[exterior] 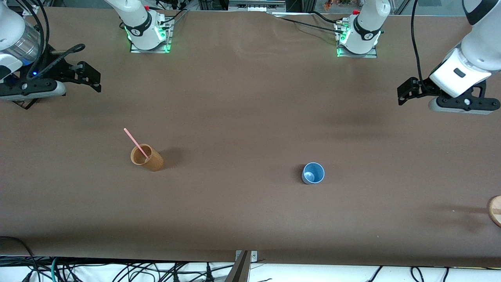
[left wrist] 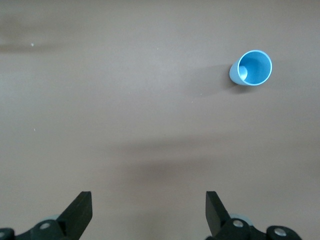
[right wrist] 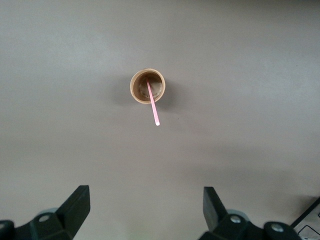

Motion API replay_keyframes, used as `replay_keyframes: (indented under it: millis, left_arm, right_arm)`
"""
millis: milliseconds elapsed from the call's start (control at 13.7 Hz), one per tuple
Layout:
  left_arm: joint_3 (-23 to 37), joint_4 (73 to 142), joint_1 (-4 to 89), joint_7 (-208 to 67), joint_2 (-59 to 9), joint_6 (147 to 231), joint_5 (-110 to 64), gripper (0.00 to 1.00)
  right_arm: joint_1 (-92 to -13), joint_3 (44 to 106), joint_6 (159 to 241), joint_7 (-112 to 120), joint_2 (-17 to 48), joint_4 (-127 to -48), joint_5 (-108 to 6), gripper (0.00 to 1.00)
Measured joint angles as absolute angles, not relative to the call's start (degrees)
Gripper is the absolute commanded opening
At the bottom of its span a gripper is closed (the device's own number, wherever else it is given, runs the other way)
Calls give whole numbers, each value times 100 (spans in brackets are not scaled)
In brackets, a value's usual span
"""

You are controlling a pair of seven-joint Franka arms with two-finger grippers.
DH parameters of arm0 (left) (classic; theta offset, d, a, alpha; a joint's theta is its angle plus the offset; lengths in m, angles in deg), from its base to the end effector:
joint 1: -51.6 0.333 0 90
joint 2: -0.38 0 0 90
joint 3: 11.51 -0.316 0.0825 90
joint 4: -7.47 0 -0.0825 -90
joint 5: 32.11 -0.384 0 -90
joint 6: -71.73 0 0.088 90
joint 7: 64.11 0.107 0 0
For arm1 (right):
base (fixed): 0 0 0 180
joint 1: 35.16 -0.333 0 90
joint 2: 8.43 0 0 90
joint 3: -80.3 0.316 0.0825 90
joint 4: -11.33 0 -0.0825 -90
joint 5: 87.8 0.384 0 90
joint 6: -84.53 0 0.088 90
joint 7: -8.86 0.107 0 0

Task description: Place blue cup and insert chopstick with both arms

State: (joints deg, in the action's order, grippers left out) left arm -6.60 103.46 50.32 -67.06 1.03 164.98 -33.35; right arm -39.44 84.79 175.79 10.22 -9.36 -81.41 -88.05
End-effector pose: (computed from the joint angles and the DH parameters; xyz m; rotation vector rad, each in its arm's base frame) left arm 0.5500 -0.0577 0.5862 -3.1144 0.0906 0.0539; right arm 0.5443 0.0839 0.6128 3.1285 0.2027 -0.0143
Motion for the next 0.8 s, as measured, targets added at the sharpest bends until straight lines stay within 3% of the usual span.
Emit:
replay_keyframes:
  millis: [803]
  left_arm:
    - [-610, 10331, 5050, -6704, 99, 16299, -3327, 100]
  right_arm:
    - [-3980, 8480, 17579, 1022, -936, -8150, -8805, 100]
